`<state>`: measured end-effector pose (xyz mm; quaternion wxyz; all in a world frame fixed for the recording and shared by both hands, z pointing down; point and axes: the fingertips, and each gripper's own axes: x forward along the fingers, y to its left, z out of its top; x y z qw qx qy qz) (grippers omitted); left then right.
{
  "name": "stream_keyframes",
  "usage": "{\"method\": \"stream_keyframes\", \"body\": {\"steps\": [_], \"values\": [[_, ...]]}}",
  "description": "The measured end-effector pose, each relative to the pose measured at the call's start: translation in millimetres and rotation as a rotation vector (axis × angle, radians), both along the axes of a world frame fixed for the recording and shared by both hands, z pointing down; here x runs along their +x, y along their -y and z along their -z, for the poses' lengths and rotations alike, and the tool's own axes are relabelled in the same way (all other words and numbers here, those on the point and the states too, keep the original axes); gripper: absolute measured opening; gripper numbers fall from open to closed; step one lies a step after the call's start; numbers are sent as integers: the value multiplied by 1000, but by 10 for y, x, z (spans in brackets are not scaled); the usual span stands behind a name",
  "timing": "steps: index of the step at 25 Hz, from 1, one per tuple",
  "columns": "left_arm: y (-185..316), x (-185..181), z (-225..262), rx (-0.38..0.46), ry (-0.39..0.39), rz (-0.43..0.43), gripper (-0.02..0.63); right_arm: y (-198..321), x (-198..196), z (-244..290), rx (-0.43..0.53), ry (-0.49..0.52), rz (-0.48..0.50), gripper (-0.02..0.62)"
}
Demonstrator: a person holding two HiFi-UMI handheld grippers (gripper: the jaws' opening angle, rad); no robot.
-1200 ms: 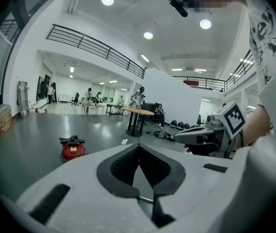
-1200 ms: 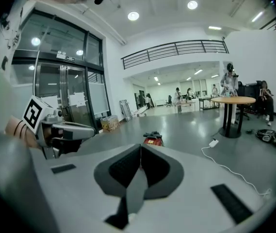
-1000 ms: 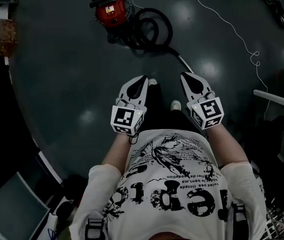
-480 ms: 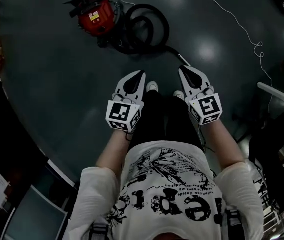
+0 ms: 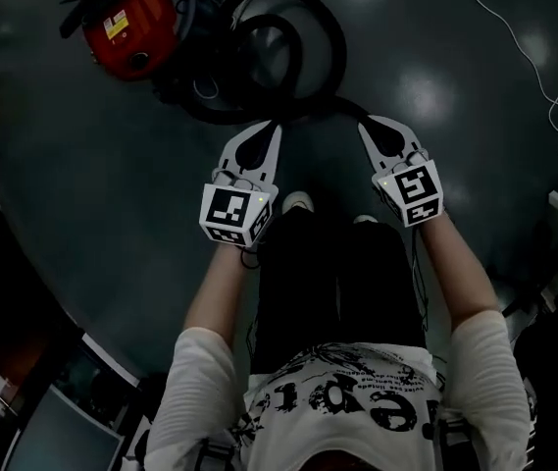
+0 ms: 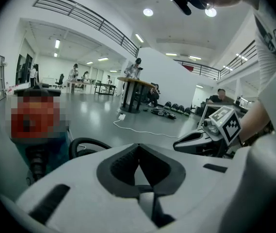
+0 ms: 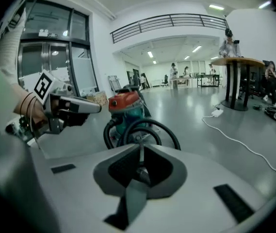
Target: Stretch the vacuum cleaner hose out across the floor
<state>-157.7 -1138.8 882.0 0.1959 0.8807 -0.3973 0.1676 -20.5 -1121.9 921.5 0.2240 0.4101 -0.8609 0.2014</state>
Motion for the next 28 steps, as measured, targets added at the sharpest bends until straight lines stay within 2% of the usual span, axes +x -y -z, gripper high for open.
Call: {"method": "stream_keyframes", "body": {"steps": [3,5,8,13,18,22,24,28], "values": [[116,40,-728,5,-7,-14,6,68,63,-972,-24,-70,65,13],[192,33,-1090,16,-15,-10,6,95,64,-1558,-50,-108,113,63],[266,28,-1502,63,35,-43,6,133,0,-2337,-105,-151,183,165],[289,-37,-1936,63,38,-56,6,224,-70,-3307,-146,-326,301,184],[230,-28,-2269,33,40,-53,6,273,-161,-3871,-128,-426,411,184],[251,56,-2391,37,55,-62,6,349,-240,-4083,-120,-449,426,183],[252,77,-2429,34,63,-61,6,350,-287,-4158,-120,-446,436,183],[241,115,-2436,17,57,-62,6,366,-276,-4168,-163,-369,444,168]]}}
